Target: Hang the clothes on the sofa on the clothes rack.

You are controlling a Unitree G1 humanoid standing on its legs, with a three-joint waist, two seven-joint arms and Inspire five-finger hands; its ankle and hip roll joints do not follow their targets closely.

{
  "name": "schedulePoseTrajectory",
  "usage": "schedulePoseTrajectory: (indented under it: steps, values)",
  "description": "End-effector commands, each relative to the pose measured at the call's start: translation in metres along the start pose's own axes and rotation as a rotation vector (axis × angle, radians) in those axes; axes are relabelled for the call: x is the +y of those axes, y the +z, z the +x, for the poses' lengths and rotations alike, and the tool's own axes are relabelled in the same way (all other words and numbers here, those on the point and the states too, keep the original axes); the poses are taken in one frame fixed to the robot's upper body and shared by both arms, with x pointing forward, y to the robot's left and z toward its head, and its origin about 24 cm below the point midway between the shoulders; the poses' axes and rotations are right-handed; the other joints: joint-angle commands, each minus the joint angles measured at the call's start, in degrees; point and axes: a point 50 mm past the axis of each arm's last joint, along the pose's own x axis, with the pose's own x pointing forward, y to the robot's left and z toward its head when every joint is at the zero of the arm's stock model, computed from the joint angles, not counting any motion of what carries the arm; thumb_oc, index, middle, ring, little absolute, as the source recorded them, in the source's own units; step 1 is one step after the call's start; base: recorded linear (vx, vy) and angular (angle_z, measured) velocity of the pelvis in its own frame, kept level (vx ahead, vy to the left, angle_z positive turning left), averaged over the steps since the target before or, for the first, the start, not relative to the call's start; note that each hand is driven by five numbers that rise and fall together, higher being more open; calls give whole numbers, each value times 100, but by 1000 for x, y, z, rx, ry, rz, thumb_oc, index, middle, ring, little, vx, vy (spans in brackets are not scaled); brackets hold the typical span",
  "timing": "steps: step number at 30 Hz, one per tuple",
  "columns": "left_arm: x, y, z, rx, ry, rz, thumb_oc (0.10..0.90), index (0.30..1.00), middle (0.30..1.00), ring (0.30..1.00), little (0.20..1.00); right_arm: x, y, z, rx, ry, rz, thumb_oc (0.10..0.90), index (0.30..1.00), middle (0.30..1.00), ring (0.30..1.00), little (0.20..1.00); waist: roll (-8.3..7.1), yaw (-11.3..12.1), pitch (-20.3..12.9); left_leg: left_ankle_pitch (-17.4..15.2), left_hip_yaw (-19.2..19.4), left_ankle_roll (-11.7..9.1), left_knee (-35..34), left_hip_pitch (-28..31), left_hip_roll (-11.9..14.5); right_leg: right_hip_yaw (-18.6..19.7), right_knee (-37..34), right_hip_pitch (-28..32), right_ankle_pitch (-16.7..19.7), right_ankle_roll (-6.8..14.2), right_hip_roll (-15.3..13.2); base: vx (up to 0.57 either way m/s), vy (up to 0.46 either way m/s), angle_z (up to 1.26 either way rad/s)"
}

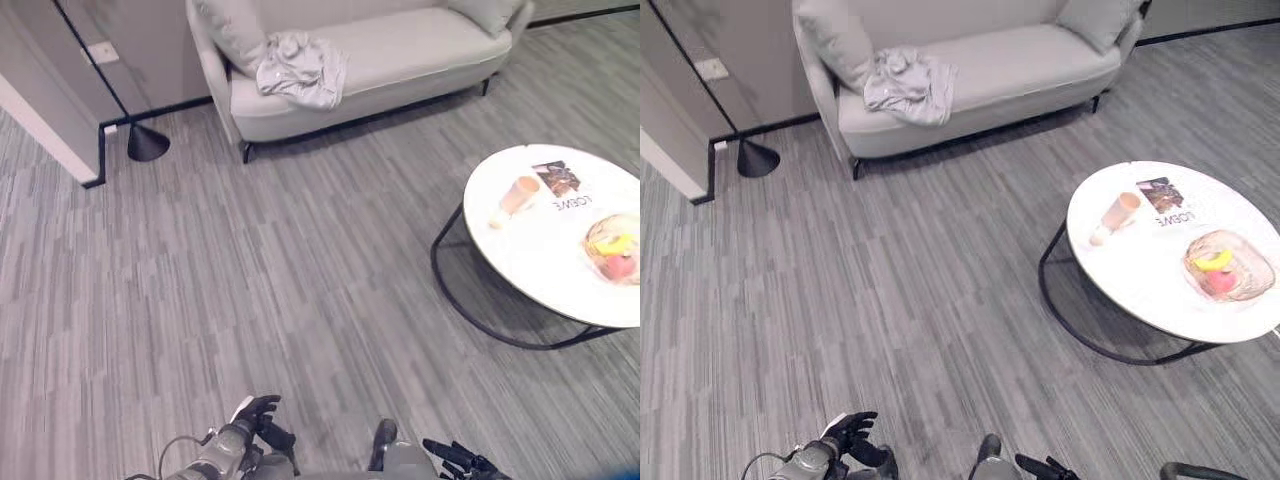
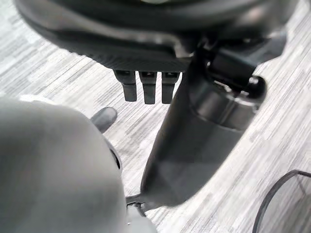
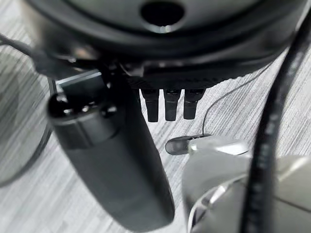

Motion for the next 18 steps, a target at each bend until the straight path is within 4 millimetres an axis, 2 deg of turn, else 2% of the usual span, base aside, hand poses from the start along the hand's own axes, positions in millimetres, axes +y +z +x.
schedulePoseTrajectory:
  steps: [1, 2, 3, 10, 13, 16, 18]
  values:
    - [1, -12, -2, 44, 11, -27, 800, 900, 900, 900, 900, 13, -31, -1, 104, 41, -70, 800, 900, 900, 900, 900, -298, 122, -247, -93, -239, 143, -389, -422, -635, 35, -499, 355, 455, 481, -426, 24, -54, -23]
    - [1, -13, -2, 44, 10, -31, 800, 900, 900, 900, 900, 16, -31, -1, 100, 54, -86, 800, 900, 900, 900, 900, -294, 130, -296, -226, -352, 105, -389, -342, -636, 70, -542, 460, 389, 540, -416, -59, -38, -13]
    - [-1, -12, -2, 39, 5, -28, 800, 900, 900, 900, 900, 20, -30, -1, 93, 72, -108, 800, 900, 900, 900, 900, -299, 128, -290, -95, -294, 137, -389, -373, -643, -8, -529, 434, 460, 474, -422, -4, -23, -19]
    - [-7, -17, -3, 56, -6, -61, 800, 900, 900, 900, 900, 30, -33, -1, 97, 114, -199, 800, 900, 900, 900, 900, -306, 162, -467, -117, -486, 129, -389, -287, -678, -159, -500, 577, 420, 470, -453, -3, -10, 16]
    - [-4, -19, -3, 62, 9, -99, 800, 900, 900, 900, 900, 36, -31, -1, 88, 135, -233, 800, 900, 900, 900, 900, -308, 215, -493, -123, -598, 167, -389, -258, -737, -238, -287, 582, 365, 466, -527, 5, 21, 19]
    - [7, -35, -8, 118, 74, -193, 800, 900, 900, 900, 900, 43, -34, -1, 85, 165, -225, 800, 900, 900, 900, 900, -290, 298, -491, -141, -788, 217, -389, -155, -825, -367, 37, 616, 265, 447, -642, 13, 19, 31]
    - [9, -39, -9, 126, 86, -221, 800, 900, 900, 900, 900, 42, -35, -1, 91, 165, -220, 800, 900, 900, 900, 900, -285, 312, -505, -148, -822, 228, -389, -133, -850, -382, 49, 638, 254, 446, -658, 33, 16, 27]
